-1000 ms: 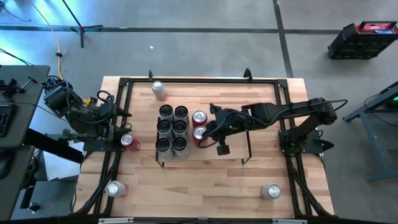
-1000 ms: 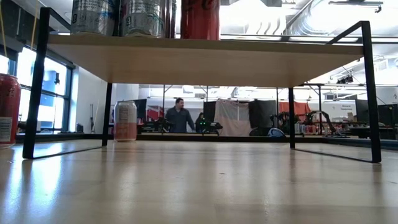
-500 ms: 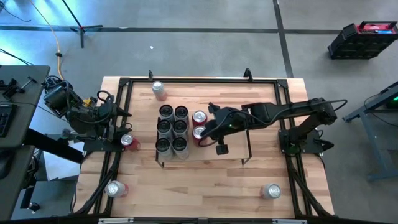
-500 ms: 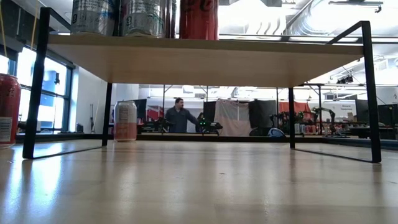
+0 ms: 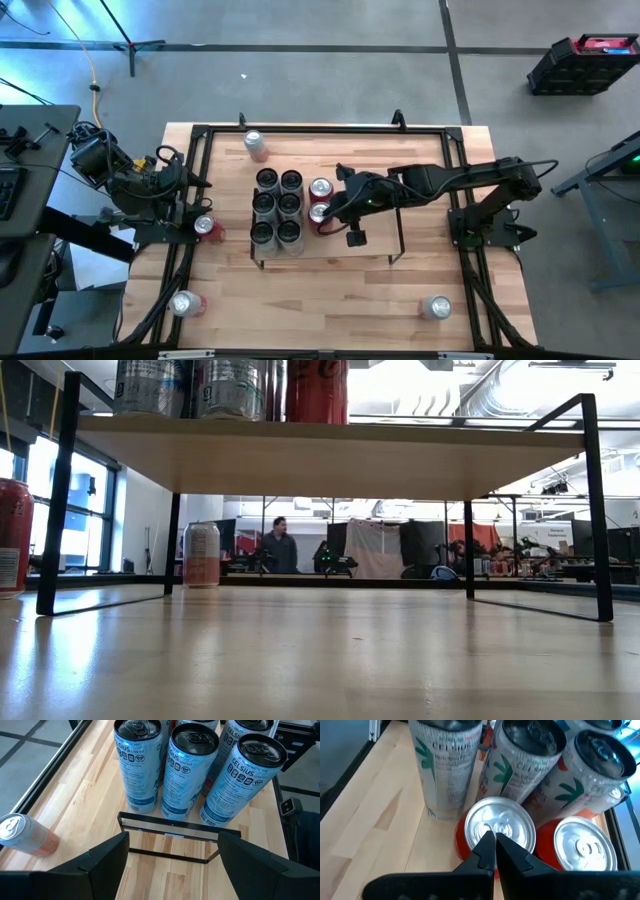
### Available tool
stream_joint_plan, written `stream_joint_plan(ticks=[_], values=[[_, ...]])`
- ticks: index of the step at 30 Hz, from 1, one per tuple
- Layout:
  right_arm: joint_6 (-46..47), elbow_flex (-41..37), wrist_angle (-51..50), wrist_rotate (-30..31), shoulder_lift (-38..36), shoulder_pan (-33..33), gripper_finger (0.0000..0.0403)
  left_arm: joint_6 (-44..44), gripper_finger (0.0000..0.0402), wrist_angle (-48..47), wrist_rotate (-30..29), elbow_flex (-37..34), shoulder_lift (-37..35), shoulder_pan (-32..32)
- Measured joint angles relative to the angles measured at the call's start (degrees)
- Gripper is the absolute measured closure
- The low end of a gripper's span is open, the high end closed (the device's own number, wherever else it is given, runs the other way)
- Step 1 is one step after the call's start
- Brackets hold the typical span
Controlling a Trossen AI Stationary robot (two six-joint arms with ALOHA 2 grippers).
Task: Place canned beverage on shelf
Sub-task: Adjust the red soda cans on the shelf
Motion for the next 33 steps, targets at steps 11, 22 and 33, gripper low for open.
stream_joint_plan(ticks=[11,22,33], values=[[-0.42,0.0,0.68,-0.29,0.02,0.0,0.0403,-0.01,0.0108,0.0,0.0,-0.01,0.0,0.02],[-1.11,0.0,0.88,-0.51,0.52,-0.14,0.0403,0.0,0.0108,0.0,0.0,-0.01,0.0,0.0],[-3.65,0.02,3.88,2.28,-0.02,-0.91,0.0403,0.0,0.0108,0.0,0.0,-0.01,0.0,0.0]])
